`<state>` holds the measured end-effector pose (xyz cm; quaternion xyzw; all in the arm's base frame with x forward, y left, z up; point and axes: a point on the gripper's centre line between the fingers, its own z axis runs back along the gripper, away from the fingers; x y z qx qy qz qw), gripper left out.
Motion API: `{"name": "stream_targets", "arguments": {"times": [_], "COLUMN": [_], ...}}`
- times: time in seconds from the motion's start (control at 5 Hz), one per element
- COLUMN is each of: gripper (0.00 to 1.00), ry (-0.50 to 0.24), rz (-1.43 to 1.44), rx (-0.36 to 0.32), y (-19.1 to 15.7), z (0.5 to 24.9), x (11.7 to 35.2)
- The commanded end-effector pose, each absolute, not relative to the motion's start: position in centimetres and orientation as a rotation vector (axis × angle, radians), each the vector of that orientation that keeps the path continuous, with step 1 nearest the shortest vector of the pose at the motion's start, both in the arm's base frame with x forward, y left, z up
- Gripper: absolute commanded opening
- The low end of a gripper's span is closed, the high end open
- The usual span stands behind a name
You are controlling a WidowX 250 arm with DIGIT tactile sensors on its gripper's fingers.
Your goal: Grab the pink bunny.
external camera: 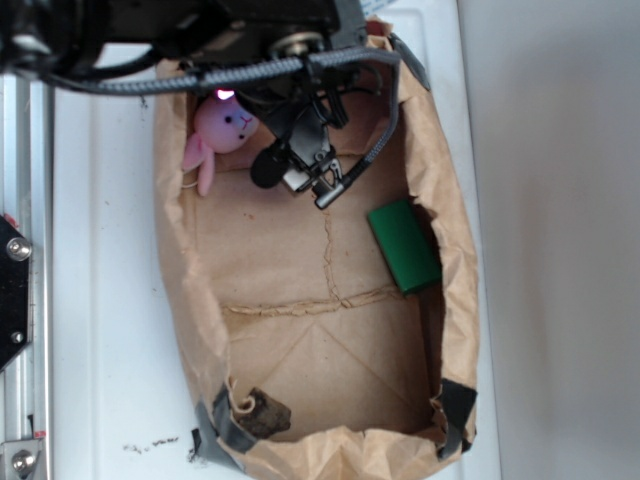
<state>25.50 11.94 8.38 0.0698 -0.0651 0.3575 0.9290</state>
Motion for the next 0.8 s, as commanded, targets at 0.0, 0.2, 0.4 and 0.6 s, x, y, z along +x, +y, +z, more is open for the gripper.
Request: {"name": "stream_targets", "arguments": {"times": [0.0,0.2,0.4,0.6], "gripper": [1.00,1.00,1.00,1.00], "ry": [-0.184,-0.158,-0.153,-0.156], "rz": [0.706,0.677,0.723,0.701], "rx": [0.287,0.281,0.287,0.287], "y": [11.4,11.4,12.1,11.8], "z": [8.1,6.7,4.8,3.3], "x": [25.7,26.2,26.2,25.6]}}
